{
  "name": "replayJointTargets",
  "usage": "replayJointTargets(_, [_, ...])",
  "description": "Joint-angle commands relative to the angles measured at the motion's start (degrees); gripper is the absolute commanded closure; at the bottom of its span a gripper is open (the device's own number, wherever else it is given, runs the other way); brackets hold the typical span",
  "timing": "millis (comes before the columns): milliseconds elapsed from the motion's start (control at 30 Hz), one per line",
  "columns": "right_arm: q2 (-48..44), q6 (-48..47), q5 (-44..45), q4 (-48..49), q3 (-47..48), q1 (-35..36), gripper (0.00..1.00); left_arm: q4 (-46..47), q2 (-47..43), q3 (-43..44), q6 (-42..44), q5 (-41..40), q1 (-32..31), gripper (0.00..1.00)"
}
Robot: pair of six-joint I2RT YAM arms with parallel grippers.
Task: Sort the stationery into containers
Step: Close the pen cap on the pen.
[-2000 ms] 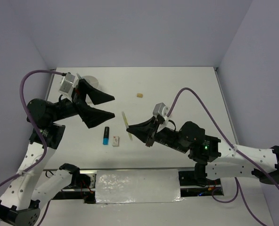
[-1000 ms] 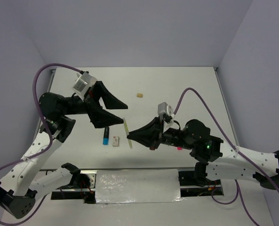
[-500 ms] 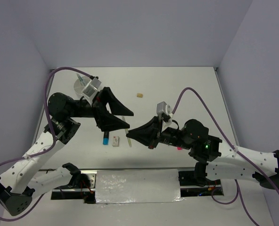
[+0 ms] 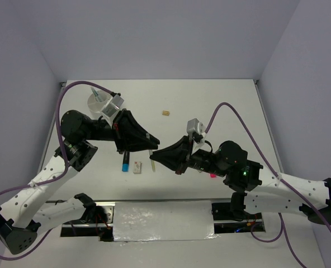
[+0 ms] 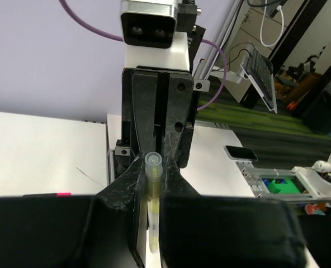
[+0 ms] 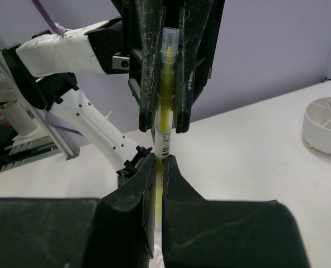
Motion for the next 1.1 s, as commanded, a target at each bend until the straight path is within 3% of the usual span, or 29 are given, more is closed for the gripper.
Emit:
replayJointTargets(0, [-0.1,-0.5,0.0,4.4,2.6,0.1,1.0,0.7,0.6,0.4,0.8,-0.6,-0.2,1.0])
replayJointTargets(133, [0.7,-0.8,-0.4,4.7,3.1,0.1,1.0,3.8,0.9,-0.1,-1.4,0.0,-0.2,1.0])
replayJointTargets(233, [1.9,-1.3,-3.0,4.8,3.7,0.1,0.73,3.7,1.1,0.3,-1.7,0.0,-0.2,1.0])
replayJointTargets(267, [2.3,-1.7,-4.6,4.4,4.0,0.1,0.6,3.5,1.3,0.9,-1.6,1.0,-0.3,1.0])
replayJointTargets(300, [2.8,-1.9,-5.2,3.8,4.4,0.2,0.6,3.5,1.5,1.2,-1.8,1.3,-0.3,1.0])
replayJointTargets(467, [5.9,-2.6,-7.0,1.7,6.5,0.0,0.66,-2.5,2.2,4.6,2.2,2.5,-0.3,1.0])
replayJointTargets(500, [6.3,-2.7,-7.0,1.5,6.7,0.0,0.78,-5.2,2.2,5.0,3.0,2.4,-0.3,1.0])
replayJointTargets(533, [6.3,-2.8,-6.7,1.4,6.7,0.1,0.99,-6.4,2.2,5.8,4.6,2.5,-0.3,1.0])
replayJointTargets(667, [6.5,-3.2,-6.4,1.4,6.5,0.1,1.0,-9.5,2.1,7.0,6.4,1.9,-0.4,1.0])
replayJointTargets(700, [6.5,-3.2,-6.1,1.6,6.3,0.1,1.0,-10.5,2.0,7.2,6.5,1.2,-0.4,0.95])
replayJointTargets(733, [6.5,-3.0,-6.0,1.7,6.1,0.1,1.0,-11.4,2.0,7.4,7.3,0.3,-0.3,0.76])
replayJointTargets(800, [6.3,-3.0,-5.7,2.2,6.0,0.1,1.0,-12.7,1.5,7.7,8.3,-1.2,-0.3,0.61])
replayJointTargets(833, [6.2,-3.0,-5.5,2.6,5.8,0.1,1.0,-13.0,1.3,7.7,8.5,-1.6,-0.3,0.46])
replayJointTargets(867, [5.9,-2.9,-5.2,2.7,5.7,0.1,1.0,-13.2,1.1,7.6,8.6,-2.0,-0.3,0.23])
replayJointTargets(933, [5.8,-3.0,-4.5,2.6,5.5,0.1,1.0,-14.4,0.6,8.1,9.1,-3.8,-0.4,0.01])
replayJointTargets(1067, [5.8,-3.3,-3.8,2.2,5.0,0.1,1.0,-18.4,0.5,11.0,10.8,-7.4,-0.4,0.01])
